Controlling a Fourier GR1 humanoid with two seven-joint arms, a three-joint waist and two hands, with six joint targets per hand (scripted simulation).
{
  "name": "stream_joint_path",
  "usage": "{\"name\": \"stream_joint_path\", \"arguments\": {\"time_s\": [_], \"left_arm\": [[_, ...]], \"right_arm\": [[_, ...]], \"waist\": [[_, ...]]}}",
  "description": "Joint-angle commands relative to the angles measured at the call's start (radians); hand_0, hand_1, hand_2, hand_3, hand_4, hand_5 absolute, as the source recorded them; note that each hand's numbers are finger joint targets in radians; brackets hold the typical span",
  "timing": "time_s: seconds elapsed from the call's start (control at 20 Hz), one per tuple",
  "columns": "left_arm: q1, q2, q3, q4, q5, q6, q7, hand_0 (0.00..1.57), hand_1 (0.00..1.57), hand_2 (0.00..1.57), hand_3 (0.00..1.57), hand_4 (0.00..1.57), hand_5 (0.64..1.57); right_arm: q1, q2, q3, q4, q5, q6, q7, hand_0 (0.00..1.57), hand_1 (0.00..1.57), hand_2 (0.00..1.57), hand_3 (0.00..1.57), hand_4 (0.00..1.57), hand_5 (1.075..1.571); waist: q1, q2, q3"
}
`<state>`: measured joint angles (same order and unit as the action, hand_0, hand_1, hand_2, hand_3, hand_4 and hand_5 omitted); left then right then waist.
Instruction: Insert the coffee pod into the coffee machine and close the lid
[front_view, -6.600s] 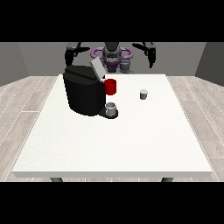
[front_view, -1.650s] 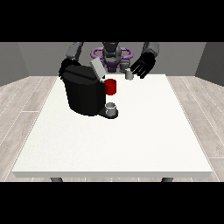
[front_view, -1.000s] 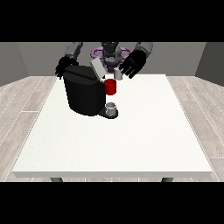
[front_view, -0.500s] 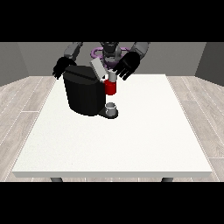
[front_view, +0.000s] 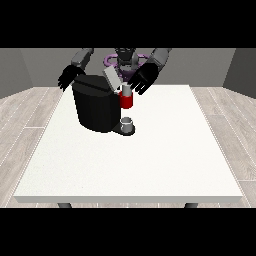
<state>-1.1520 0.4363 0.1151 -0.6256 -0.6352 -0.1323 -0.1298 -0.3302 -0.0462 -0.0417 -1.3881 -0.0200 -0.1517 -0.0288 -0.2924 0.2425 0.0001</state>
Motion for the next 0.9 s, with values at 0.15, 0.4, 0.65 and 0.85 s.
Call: {"name": "stream_joint_path", "arguments": {"time_s": [0.15, 0.4, 0.65, 0.85], "left_arm": [[-0.020, 0.004, 0.006, 0.003, -0.015, 0.020, -0.002, 1.19, 1.19, 1.27, 1.20, 0.51, 1.571], [-0.023, -0.010, -0.001, 0.016, -0.029, 0.015, 0.040, 1.18, 1.18, 1.25, 1.19, 0.49, 1.571], [-0.011, 0.048, 0.020, 0.050, -0.019, -0.018, -0.036, 1.25, 1.25, 1.28, 1.18, 0.48, 1.571], [-0.034, -0.008, 0.011, 0.029, -0.017, -0.026, 0.016, 1.22, 1.22, 1.25, 1.15, 0.47, 1.571]], "right_arm": [[0.031, 0.025, -0.001, -0.002, -0.023, 0.011, -0.054, 0.00, 0.00, 0.00, 0.00, 0.51, 1.571], [0.034, 0.006, -0.007, 0.007, -0.010, 0.009, -0.050, 0.00, 0.00, 0.00, 0.00, 0.50, 1.571], [0.025, 0.025, 0.029, -0.054, 0.020, -0.021, -0.027, 0.00, 0.00, 0.00, 0.00, 0.45, 1.571], [0.031, 0.034, 0.001, 0.011, -0.004, -0.014, -0.081, 0.00, 0.00, 0.00, 0.00, 0.42, 1.571]], "waist": [[-0.019, 0.023, 0.0001], [-0.012, 0.007, 0.0001], [-0.026, 0.046, -0.0004], [-0.001, 0.038, 0.0003]]}}
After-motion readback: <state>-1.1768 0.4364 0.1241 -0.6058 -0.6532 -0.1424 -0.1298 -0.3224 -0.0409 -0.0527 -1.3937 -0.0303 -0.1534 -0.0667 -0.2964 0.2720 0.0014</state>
